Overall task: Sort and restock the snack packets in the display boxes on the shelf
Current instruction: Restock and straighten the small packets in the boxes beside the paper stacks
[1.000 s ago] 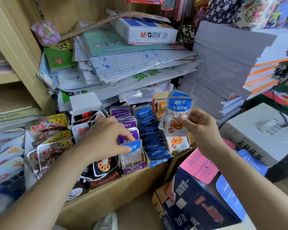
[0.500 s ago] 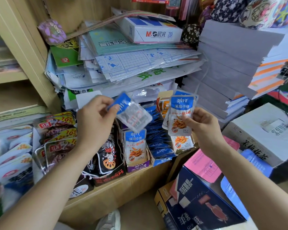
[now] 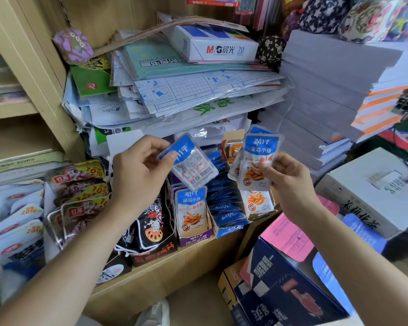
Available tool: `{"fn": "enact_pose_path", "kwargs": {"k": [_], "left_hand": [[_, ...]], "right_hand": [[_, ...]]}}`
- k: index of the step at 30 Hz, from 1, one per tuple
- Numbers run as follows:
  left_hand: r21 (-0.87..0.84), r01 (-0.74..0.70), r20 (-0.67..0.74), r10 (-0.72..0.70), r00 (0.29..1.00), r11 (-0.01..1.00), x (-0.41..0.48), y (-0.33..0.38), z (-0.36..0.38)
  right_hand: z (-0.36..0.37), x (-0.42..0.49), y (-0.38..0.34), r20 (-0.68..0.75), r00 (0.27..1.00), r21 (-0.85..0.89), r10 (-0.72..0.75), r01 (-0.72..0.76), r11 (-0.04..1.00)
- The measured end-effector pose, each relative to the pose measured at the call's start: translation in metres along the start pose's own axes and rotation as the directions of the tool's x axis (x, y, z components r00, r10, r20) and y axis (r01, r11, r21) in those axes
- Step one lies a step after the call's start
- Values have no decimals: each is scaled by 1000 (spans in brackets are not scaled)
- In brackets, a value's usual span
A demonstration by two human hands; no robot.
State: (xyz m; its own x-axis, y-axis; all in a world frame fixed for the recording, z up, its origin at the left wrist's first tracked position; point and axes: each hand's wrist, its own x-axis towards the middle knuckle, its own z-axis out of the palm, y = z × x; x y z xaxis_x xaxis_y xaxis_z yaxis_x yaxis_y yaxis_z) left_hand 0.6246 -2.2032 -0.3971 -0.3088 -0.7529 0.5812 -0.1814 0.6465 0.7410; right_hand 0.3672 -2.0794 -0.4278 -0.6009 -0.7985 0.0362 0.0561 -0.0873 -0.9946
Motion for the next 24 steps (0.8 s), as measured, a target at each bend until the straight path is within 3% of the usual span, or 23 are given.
{"fn": "enact_pose_path", "kwargs": {"k": [3, 5, 9, 14, 18, 21, 24], "left_hand": [[-33, 65, 222, -56, 974, 997, 0, 2, 0], [106, 40, 329, -73, 941, 994, -2, -4, 2], [396, -73, 457, -128, 880, 915, -5, -11, 5], [468, -125, 525, -161, 835, 875, -7, -6, 7], [380, -61, 425, -115, 898, 923, -8, -8, 7], [227, 42, 162, -80, 984, 973, -2, -4, 2], [103, 88, -97, -78, 992, 991, 7, -6, -7]], "right_hand": [[-1, -1, 0, -8, 1000, -13, 6, -7, 1000], [-1, -1, -1, -8, 1000, -12, 12, -12, 1000], [-1, -3, -2, 10, 1000, 10, -15, 15, 1000], [6, 0, 4, 99, 992, 27, -75, 72, 997], [19, 1, 17, 214, 975, -116, -67, 94, 989], [20, 4, 22, 249, 968, -200, -19, 71, 977], [12, 4, 21, 270, 961, -394, -58, 165, 904]]}}
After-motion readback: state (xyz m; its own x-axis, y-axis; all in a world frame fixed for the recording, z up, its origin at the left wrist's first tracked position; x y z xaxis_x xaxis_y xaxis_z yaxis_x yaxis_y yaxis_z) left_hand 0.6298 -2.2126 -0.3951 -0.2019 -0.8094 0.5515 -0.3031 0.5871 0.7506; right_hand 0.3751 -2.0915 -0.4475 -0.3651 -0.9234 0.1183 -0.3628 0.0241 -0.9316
